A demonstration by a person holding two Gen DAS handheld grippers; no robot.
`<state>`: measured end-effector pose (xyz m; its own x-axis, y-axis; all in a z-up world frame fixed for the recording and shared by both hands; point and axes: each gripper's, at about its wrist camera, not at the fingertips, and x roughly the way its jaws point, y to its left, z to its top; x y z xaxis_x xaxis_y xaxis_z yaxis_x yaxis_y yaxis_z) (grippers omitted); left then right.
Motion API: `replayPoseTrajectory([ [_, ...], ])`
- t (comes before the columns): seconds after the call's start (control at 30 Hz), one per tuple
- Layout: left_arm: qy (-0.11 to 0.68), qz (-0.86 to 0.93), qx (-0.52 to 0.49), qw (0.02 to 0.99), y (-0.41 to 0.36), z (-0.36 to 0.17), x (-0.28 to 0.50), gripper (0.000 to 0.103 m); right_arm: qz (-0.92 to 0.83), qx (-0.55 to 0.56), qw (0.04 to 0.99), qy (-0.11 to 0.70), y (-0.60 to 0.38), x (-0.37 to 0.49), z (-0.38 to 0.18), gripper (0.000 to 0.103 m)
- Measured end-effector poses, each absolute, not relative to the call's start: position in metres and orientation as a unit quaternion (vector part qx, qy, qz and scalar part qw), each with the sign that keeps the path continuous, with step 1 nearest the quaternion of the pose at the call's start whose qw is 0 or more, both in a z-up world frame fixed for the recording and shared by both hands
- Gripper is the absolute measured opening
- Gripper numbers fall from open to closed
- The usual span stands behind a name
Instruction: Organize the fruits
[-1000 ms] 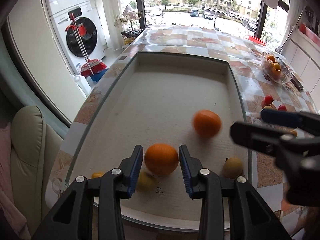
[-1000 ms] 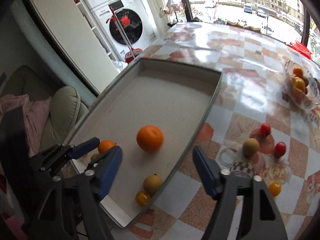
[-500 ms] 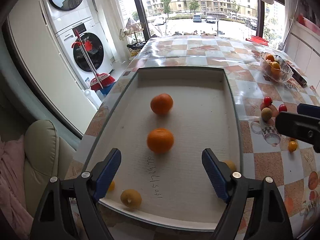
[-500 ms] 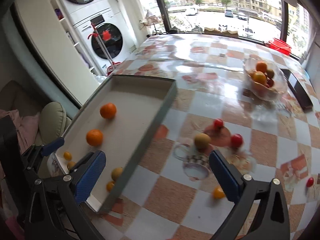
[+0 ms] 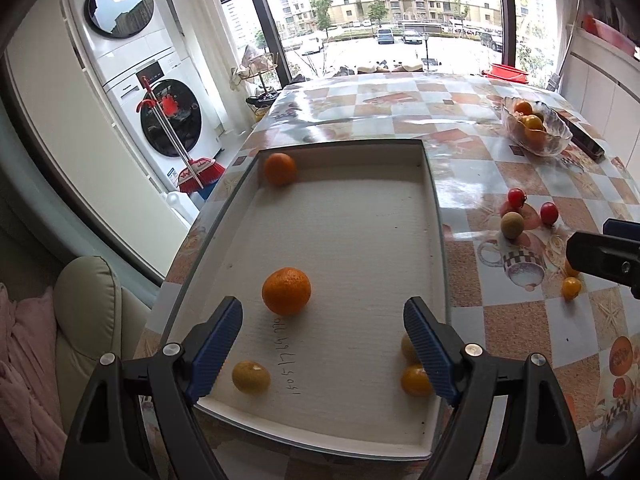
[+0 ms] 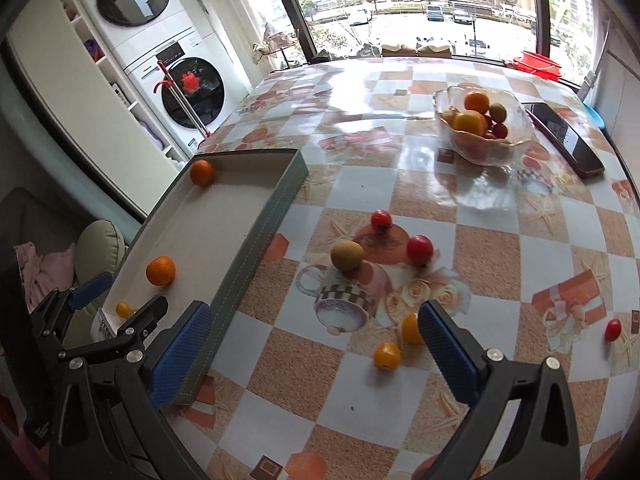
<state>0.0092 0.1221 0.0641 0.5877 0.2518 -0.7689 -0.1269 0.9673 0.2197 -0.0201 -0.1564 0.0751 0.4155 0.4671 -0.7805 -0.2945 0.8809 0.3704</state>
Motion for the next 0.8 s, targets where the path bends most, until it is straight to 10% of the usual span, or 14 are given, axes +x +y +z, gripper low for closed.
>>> replayPoseTrajectory([
  [0.8, 0.490, -0.080, 0.117, 0.860, -0.010, 0.018, -0.023, 0.084, 0.026, 0.028, 0.841, 0.540, -0.274, -0.068, 0.008, 0.103],
])
